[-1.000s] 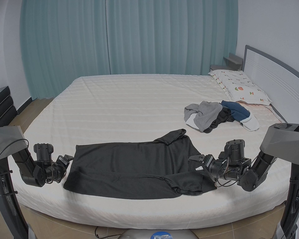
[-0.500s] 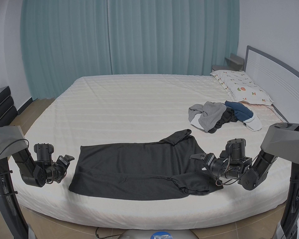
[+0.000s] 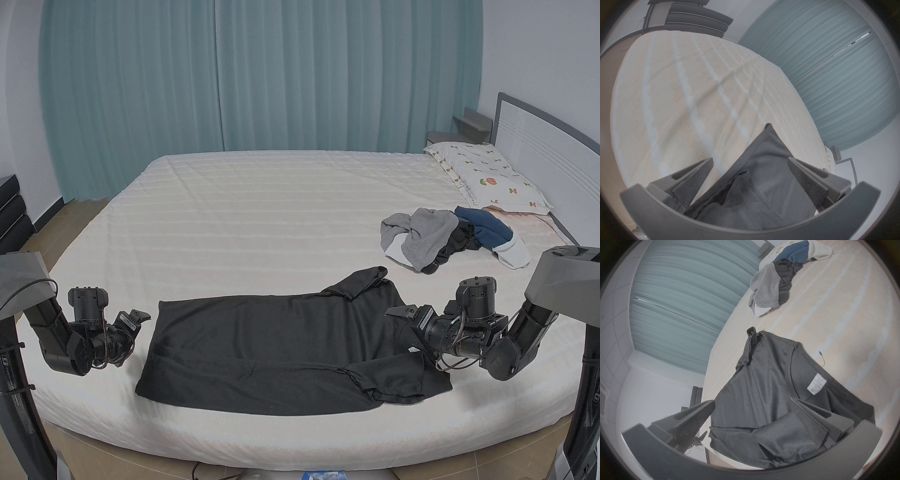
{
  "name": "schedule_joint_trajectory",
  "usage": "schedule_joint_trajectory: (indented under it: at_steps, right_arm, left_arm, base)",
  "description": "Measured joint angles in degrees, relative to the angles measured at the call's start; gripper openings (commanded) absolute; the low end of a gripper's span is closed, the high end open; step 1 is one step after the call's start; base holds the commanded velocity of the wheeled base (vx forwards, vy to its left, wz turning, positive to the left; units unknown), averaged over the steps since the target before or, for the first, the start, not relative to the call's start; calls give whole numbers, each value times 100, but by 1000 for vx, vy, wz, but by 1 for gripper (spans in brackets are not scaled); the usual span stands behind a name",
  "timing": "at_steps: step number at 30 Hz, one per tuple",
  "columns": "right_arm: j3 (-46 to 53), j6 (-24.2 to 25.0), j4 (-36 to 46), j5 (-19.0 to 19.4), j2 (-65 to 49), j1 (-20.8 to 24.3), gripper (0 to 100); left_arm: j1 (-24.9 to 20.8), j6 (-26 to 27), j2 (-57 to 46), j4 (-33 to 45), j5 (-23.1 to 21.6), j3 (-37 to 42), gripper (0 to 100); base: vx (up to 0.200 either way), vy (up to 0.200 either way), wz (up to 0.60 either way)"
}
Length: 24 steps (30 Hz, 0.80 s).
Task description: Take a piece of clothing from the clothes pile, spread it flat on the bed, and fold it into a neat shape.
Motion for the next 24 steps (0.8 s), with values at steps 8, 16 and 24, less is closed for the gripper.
schedule_joint_trajectory:
  at_steps: [8,16,24]
  right_arm:
    - [2,-11,-2,-7,17,-11,100]
    - [-41,-26,-2,-2,116,-124,100]
    - [-249,-17,-27,-2,352,-232,100]
  left_arm:
    - [0,-1,0,4,-11,-171,100]
    - [-52,0,-2,72,0,-477,100]
    - [-91,227,52,160,4,-1117,100]
  base:
    - [0,0,0]
    - [0,0,0]
    - [0,0,0]
